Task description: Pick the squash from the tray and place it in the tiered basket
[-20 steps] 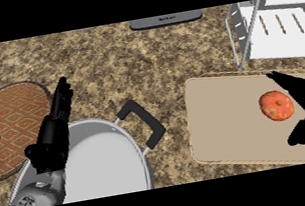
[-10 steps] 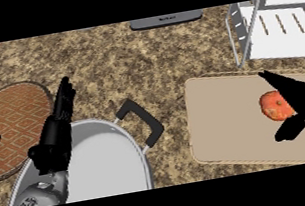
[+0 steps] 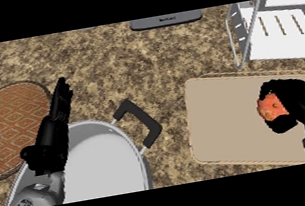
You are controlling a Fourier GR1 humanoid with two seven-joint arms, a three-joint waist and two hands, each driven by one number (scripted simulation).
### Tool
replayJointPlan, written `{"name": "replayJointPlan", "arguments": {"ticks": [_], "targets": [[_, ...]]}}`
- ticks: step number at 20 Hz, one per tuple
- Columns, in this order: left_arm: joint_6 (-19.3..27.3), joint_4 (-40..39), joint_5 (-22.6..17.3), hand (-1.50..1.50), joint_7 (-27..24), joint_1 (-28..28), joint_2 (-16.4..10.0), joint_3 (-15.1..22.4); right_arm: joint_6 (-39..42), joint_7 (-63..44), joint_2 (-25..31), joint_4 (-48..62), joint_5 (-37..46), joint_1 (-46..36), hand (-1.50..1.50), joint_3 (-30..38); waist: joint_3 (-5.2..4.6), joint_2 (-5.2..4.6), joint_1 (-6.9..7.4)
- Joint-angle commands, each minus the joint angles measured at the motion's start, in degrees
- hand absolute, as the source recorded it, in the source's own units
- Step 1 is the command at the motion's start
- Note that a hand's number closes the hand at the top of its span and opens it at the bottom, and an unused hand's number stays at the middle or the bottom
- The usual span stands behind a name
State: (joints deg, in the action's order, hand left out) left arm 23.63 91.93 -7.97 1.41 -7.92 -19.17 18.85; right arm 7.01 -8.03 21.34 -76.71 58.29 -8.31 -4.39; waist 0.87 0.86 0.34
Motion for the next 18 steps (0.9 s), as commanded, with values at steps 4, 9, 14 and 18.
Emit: {"name": "replayJointPlan", "arguments": {"ticks": [4, 9, 14, 18], "targets": [[0.9, -1.9, 1.4, 0.0, -1.4, -1.2, 1.8, 1.7, 15.5, -19.1, -5.4, 7.4, 10.2, -12.3, 1.5, -7.2, -1.03, -1.24, 1.73], [1.2, -1.2, 1.1, 0.0, 1.1, -2.1, 0.7, 0.7, 12.4, -23.7, -10.7, 14.1, 12.8, -17.8, 1.5, -5.6, -0.85, -1.04, 0.29], [2.4, -0.6, 0.5, 0.0, 0.1, -0.4, 0.6, 1.1, 13.9, -29.0, -10.6, 6.4, 14.0, -19.8, 1.5, -4.5, -0.9, -0.77, -0.65], [3.3, -0.2, 0.6, 0.0, 1.3, -0.4, -0.2, 1.4, 15.3, -30.3, -7.6, -1.8, 14.8, -18.8, 1.5, -3.8, -0.9, -0.61, -1.48]]}}
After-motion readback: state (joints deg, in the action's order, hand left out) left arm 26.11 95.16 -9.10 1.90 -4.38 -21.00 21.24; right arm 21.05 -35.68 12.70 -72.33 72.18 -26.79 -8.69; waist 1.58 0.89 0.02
